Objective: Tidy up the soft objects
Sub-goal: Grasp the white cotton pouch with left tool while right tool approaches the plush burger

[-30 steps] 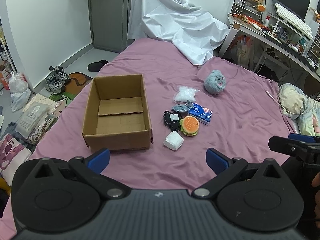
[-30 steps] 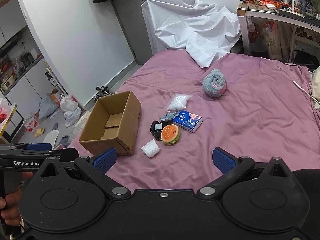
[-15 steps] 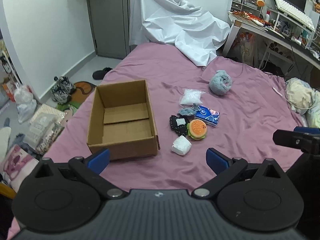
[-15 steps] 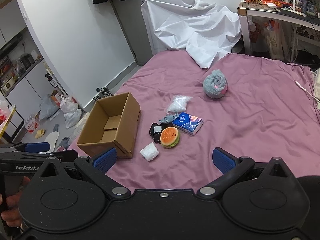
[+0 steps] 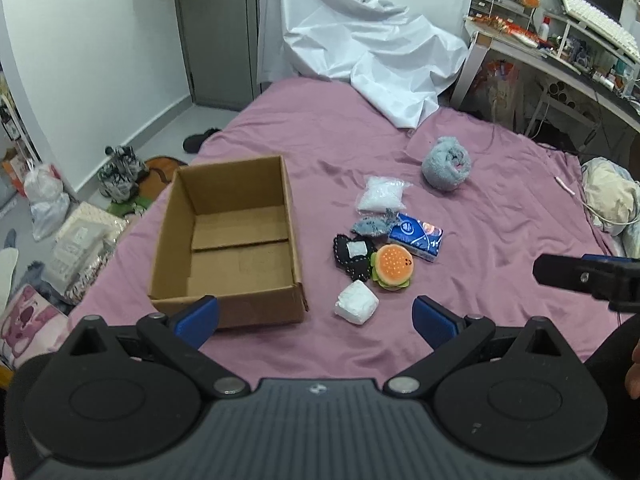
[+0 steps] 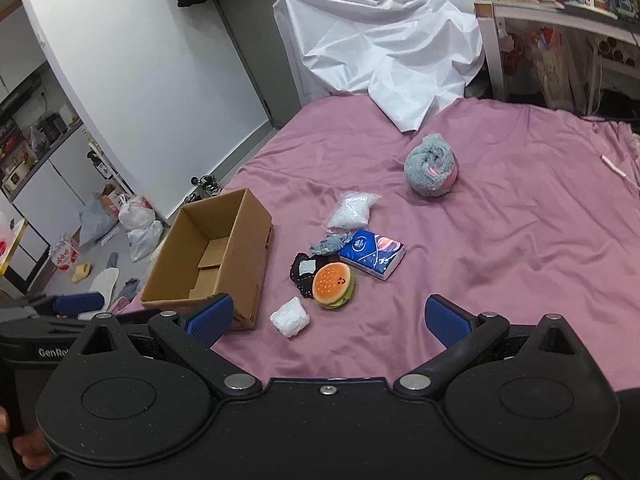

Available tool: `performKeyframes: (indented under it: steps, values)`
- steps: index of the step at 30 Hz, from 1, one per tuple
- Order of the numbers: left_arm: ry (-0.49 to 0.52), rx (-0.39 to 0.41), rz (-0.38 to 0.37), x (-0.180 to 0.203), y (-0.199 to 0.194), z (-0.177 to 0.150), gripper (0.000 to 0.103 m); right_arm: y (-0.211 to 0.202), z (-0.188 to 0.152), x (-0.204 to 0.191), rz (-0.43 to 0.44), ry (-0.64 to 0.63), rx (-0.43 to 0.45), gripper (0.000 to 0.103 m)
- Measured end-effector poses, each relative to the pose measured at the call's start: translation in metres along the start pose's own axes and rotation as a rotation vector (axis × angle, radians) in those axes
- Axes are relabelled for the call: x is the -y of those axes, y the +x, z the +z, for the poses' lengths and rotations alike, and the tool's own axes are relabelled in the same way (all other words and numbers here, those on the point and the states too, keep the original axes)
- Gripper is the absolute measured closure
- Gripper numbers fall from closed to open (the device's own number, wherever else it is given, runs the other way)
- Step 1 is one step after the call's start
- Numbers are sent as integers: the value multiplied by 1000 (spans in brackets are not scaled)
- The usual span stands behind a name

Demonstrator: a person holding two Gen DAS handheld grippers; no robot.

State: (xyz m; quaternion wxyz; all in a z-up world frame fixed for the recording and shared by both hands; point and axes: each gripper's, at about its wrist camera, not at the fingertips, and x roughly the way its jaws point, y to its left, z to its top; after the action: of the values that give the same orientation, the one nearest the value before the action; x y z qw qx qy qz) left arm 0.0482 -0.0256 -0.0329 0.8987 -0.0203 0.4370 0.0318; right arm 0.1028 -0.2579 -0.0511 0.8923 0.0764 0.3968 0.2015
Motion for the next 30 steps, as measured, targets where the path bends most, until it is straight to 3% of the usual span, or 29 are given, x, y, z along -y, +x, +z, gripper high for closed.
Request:
performKeyframes:
  steps: [4, 22, 30]
  values:
    - [11, -31, 24, 10, 16, 2, 1, 10, 7, 7, 7, 16, -12, 0]
    - [-90, -119, -12, 26, 74, 11, 2, 66, 33, 40, 56, 197, -84, 1]
    - [-196, -145, -8, 27, 104, 10, 4, 96, 26, 53, 53, 224, -129, 2]
